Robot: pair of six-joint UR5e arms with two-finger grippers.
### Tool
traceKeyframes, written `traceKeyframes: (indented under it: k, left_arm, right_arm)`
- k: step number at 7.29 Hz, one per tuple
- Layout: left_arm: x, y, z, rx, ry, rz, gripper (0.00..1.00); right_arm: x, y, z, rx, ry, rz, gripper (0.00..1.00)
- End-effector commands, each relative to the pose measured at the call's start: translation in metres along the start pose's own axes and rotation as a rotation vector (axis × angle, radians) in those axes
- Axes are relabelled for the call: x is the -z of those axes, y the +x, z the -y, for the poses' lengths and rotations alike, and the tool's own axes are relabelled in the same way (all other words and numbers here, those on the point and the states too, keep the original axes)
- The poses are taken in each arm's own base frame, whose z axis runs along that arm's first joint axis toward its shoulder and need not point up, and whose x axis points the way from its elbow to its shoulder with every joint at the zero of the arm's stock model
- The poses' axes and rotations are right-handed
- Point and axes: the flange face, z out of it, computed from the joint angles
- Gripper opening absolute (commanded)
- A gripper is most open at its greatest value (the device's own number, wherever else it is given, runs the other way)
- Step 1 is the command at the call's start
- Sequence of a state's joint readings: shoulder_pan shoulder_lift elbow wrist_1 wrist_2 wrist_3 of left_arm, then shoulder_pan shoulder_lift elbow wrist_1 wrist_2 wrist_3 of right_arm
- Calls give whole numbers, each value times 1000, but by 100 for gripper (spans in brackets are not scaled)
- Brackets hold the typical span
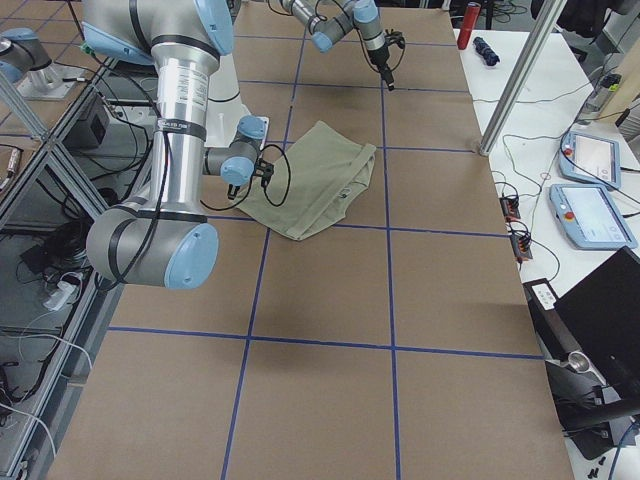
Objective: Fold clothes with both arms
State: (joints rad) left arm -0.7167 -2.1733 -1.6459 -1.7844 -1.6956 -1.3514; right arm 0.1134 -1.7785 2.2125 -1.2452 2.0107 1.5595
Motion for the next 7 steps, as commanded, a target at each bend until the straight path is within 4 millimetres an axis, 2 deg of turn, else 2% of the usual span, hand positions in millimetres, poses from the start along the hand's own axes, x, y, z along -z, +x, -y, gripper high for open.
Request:
traceKeyframes:
  k: [1,2,4,5,6,7]
  left_arm:
    - [11,16,-48,-25,-55,-49,100]
    - [13,24,-100,3,-118,-68,100]
    - [11,41,-178,81,-217,-82,100]
    - [12,47,-203,141,-253,-77,99]
    - [11,50,-237,154,-295,-67,99]
    - [10,50,-253,163,-312,-57,98]
  right_arm:
    - [36,-4,16,-48,52,66,100]
    - [59,-2,34,-80,103,106,100]
    - [102,-15,70,-116,201,199,100]
    - [122,-21,85,-129,243,238,100]
    - [137,-25,95,-138,272,269,100]
    - [140,-30,100,-139,282,278,100]
